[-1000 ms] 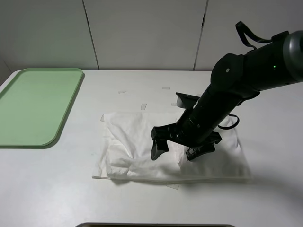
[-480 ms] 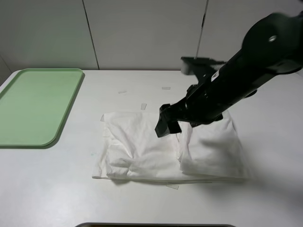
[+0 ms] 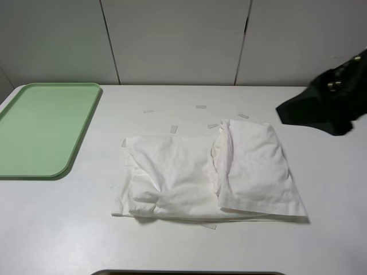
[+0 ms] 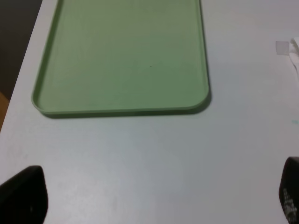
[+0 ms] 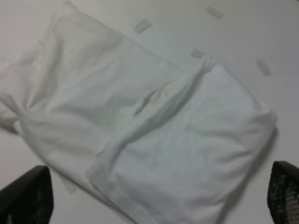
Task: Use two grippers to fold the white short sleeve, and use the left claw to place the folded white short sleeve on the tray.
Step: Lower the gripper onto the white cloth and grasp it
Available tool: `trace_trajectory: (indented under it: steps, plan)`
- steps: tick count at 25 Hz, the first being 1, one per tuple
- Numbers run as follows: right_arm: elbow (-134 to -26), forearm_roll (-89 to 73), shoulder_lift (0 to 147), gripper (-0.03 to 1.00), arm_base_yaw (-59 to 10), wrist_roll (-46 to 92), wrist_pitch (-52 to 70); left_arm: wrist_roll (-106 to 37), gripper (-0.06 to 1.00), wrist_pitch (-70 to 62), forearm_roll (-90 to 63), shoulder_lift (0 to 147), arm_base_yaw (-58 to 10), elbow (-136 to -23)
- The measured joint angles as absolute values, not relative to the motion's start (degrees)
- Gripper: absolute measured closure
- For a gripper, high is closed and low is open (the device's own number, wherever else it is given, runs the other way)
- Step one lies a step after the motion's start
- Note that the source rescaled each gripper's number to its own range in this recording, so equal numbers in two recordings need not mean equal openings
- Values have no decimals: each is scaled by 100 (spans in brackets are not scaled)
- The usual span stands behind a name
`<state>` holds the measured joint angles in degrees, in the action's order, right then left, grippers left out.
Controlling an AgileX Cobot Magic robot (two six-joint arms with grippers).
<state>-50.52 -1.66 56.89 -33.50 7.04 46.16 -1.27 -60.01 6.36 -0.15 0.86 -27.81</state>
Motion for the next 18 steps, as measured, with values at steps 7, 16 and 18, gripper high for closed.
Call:
trace_trajectory:
  steps: [7, 16, 18]
  plan:
    - [-3842, 298, 3397, -3, -3350, 502, 5135, -127, -5, -6001, 636, -15, 86, -2781]
    - [-2979, 207, 1697, -3, -3350, 485, 5194, -127, -5, -6001, 636, -15, 86, -2781]
    - [-2978, 206, 1597, -3, -3350, 485, 5191, -127, -5, -6001, 636, -15, 86, -2781]
